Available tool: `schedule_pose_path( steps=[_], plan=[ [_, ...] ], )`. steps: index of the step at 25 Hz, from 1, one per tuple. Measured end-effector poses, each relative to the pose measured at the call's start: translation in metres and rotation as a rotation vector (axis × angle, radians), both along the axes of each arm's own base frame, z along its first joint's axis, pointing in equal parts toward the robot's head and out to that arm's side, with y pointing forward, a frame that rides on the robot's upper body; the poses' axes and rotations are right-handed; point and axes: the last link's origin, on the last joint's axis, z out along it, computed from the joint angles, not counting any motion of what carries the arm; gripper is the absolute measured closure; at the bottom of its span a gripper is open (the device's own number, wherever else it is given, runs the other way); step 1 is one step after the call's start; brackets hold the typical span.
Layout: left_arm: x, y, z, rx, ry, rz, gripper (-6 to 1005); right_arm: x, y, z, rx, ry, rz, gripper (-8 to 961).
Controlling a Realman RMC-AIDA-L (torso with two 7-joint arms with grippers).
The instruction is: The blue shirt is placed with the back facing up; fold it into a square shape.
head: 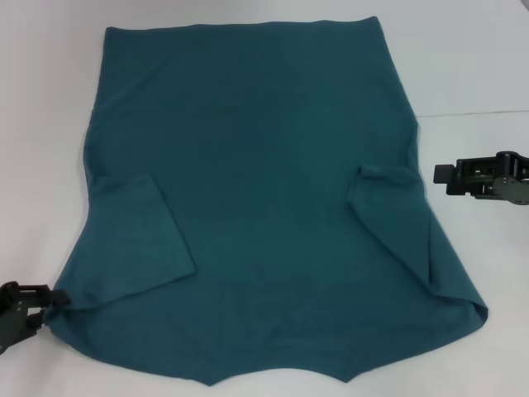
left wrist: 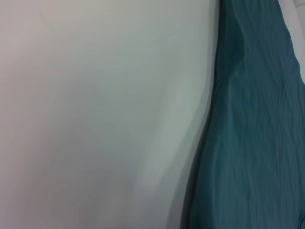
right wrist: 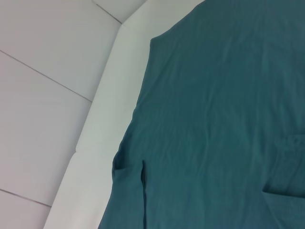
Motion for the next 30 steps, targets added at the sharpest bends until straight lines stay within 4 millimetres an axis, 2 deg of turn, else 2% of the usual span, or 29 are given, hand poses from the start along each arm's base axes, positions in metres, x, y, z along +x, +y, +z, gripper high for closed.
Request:
schedule_pose_path(
  steps=[4,10,18,22,26,30],
  plan=[
    [0.001,0.001,-0.001,-0.004,0.004,-0.009,636,0.0,0.0,0.0,-0.003,-0.002,0.005,445],
    [0.005,0.0,-0.001,-0.004,-0.001,-0.052,859,0.005,-0.003,0.001,-0.023,-0.036,-0.001,445],
    [0.017,0.004,0.004,0.012,-0.029,-0.153,1000,0.024,-0.015,0.02,-0.135,-0.189,-0.035,445],
    [0.019,0.007,0.005,0.014,-0.023,-0.159,998,0.036,-0.027,0.03,-0.194,-0.264,-0.077,445],
    [0.021,0.01,0.004,0.012,-0.023,-0.166,995,0.045,-0.035,0.03,-0.217,-0.3,-0.088,445],
    [0.021,0.011,0.004,0.014,-0.021,-0.167,993,0.051,-0.042,0.018,-0.225,-0.302,-0.061,445]
  ],
)
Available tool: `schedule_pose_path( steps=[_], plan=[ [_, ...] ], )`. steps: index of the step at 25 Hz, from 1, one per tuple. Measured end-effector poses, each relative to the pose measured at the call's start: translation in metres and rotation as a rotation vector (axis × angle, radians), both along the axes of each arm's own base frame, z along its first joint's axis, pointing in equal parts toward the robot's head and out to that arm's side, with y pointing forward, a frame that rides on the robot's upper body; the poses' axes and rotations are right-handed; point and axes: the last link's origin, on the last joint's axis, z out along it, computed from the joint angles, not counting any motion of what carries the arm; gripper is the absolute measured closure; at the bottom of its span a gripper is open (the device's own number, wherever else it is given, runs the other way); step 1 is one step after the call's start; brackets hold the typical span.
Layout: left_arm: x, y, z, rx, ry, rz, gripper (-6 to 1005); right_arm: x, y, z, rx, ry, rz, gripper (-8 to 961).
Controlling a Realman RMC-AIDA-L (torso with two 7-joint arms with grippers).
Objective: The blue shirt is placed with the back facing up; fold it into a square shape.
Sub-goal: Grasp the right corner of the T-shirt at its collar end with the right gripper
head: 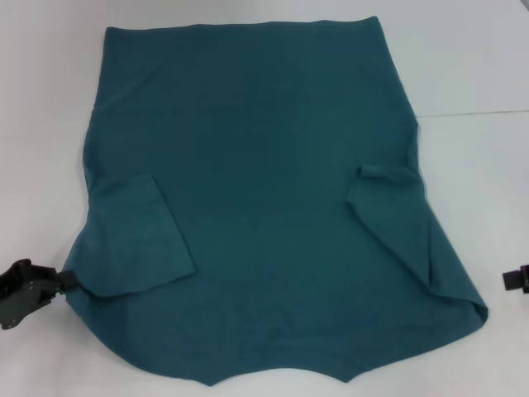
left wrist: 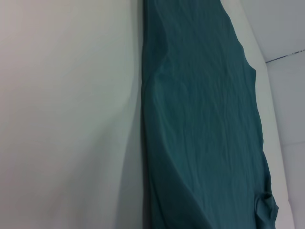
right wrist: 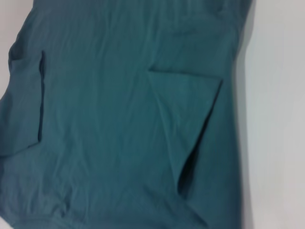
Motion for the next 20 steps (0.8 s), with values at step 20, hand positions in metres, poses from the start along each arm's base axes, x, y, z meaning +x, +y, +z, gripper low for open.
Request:
schedule_pose_path(
  steps=[20],
  plan=[
    [-0.001,0.0,-0.001,0.007,0.001,0.008,982,0.0,0.001,-0.025,-0.046,-0.032,-0.018,363]
  ],
)
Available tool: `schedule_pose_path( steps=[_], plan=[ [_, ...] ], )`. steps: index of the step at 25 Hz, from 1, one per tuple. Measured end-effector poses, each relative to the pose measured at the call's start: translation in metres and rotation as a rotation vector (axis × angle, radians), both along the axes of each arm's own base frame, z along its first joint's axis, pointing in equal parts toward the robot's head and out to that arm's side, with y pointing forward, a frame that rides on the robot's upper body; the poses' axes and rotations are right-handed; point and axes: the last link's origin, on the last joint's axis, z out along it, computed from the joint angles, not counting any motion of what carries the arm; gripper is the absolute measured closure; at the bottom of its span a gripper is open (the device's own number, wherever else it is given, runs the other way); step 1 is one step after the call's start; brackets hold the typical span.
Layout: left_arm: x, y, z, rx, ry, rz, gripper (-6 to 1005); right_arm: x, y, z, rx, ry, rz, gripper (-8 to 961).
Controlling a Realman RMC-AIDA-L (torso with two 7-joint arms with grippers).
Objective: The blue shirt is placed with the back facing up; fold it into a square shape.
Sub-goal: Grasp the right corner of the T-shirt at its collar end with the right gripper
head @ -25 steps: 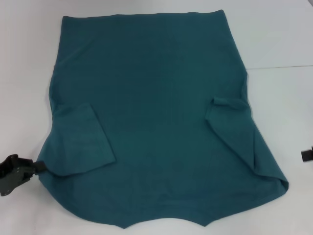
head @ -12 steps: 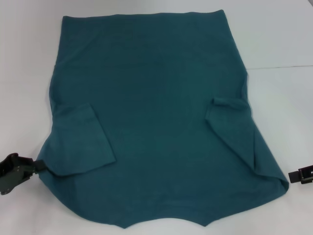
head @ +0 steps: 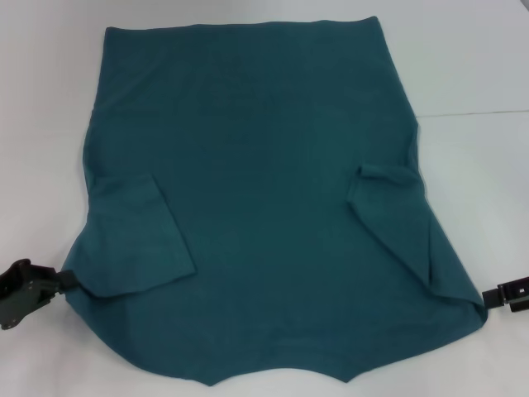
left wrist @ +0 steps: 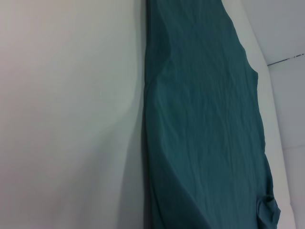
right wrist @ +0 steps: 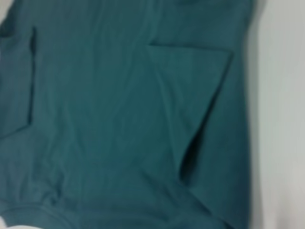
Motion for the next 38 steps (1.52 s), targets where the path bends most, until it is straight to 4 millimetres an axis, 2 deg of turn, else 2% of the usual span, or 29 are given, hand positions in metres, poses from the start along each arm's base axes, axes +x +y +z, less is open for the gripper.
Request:
schedule_pose_path(
  steps=[6,20,28,38],
  plan=[
    [-0.002,0.0,-0.001,0.005,0.007,0.011,978,0.001,0.002,-0.007,-0.005,-0.026,-0.002,264],
    [-0.004,-0.001,-0.002,0.009,0.006,0.024,970,-0.009,0.013,-0.026,-0.037,-0.043,0.023,268],
    [-0.005,-0.001,-0.001,0.015,0.006,0.029,965,-0.013,0.016,-0.031,-0.057,-0.059,0.022,267],
    [-0.005,0.0,-0.001,0.019,0.008,0.032,960,-0.029,0.023,-0.048,-0.082,-0.029,0.059,301]
  ],
)
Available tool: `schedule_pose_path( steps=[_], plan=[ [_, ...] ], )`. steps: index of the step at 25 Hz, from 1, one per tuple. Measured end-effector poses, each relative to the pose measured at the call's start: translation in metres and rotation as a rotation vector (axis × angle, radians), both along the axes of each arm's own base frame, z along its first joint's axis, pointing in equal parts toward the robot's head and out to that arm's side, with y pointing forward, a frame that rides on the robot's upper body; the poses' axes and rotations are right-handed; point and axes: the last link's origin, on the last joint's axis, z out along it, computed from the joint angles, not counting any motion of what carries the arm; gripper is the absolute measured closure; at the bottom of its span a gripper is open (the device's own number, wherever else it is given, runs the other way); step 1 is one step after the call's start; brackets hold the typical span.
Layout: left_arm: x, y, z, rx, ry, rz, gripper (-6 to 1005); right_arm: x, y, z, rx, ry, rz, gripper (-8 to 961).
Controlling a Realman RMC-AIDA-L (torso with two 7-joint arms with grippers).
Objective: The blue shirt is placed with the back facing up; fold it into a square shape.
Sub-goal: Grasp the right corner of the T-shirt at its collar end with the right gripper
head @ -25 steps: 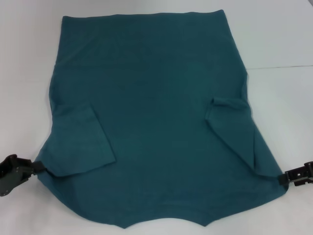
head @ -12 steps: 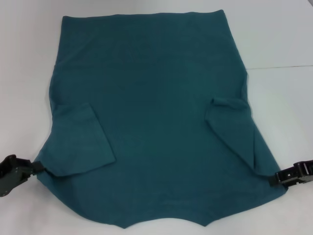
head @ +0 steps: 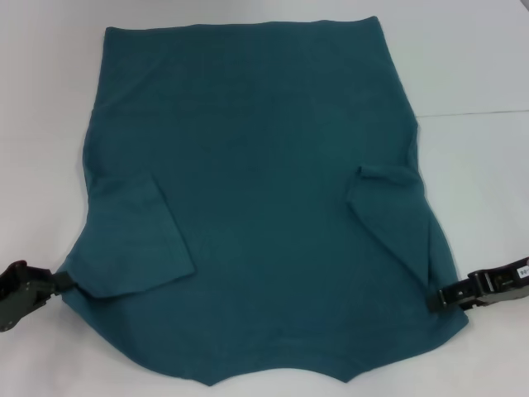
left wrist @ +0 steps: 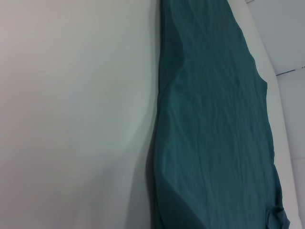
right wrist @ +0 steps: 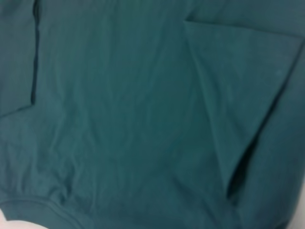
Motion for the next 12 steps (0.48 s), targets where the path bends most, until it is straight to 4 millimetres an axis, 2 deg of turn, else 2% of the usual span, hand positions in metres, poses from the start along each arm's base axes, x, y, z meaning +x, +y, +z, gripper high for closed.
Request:
schedule_pose_path(
  steps=[12],
  plan=[
    [0.0002,0.0,0.0002,0.001,-0.002,0.0,953,-0.0049,0.001,-0.005,-0.013,0.006,0.007,352]
  ],
)
